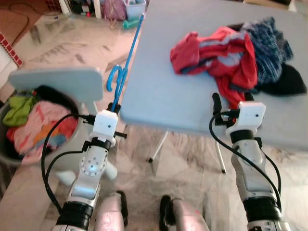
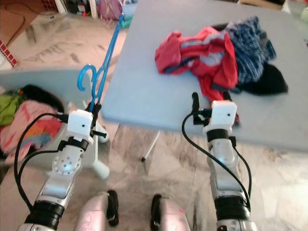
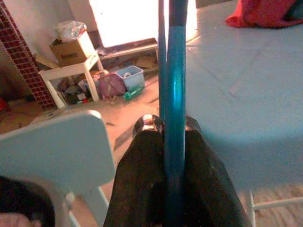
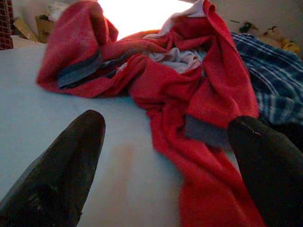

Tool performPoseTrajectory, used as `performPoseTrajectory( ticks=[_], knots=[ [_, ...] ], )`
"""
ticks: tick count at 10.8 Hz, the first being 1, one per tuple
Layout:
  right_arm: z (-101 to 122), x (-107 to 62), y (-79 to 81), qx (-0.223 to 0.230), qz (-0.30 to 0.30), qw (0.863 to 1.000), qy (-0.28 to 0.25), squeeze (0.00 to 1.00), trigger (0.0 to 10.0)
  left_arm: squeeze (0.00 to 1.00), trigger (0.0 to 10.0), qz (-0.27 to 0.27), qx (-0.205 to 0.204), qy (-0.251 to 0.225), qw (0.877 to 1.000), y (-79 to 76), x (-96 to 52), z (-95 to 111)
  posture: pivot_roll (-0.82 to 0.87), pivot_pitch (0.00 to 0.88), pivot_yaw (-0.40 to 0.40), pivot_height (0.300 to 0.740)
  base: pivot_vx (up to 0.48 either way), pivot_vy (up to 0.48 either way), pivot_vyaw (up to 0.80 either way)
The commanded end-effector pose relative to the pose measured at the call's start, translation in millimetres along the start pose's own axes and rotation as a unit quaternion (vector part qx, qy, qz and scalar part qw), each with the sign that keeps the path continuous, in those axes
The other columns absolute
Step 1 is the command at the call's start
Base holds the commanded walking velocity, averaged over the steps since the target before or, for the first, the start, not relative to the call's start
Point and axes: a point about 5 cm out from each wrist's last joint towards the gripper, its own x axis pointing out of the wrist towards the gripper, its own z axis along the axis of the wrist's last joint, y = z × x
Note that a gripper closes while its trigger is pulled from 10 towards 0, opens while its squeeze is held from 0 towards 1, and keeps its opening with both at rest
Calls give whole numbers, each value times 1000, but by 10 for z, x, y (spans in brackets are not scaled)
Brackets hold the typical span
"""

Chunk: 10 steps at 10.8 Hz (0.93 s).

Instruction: Hang hanger

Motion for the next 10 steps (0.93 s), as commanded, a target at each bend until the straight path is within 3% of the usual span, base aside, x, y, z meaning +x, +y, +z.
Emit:
performPoseTrajectory(
  ticks=[1, 6, 7, 10],
  knots=[
    [3, -16, -53, 1, -9, 1000, 3, 0, 10000, 0, 10000, -6, -3, -4, 1000, -38, -8, 3, -20, 130, -39, 740, -345, 0, 0],
    [8, 3, -82, -7, -6, 1000, 9, 0, 10000, 0, 10000, -10, -6, 0, 1000, -68, -24, -25, -25, 148, -49, 740, -339, 0, 0],
    [-2, 16, -80, 26, -19, 999, 21, 0, 10000, 0, 10000, -15, -8, 4, 1000, -87, -32, -47, -25, 148, -49, 740, -300, 0, 0],
    [1, 97, -171, -2, -9, 1000, 28, 0, 10000, 0, 10000, -61, 9, 51, 997, -156, -105, -229, -33, 157, -46, 740, 0, 0, 0]
  ],
)
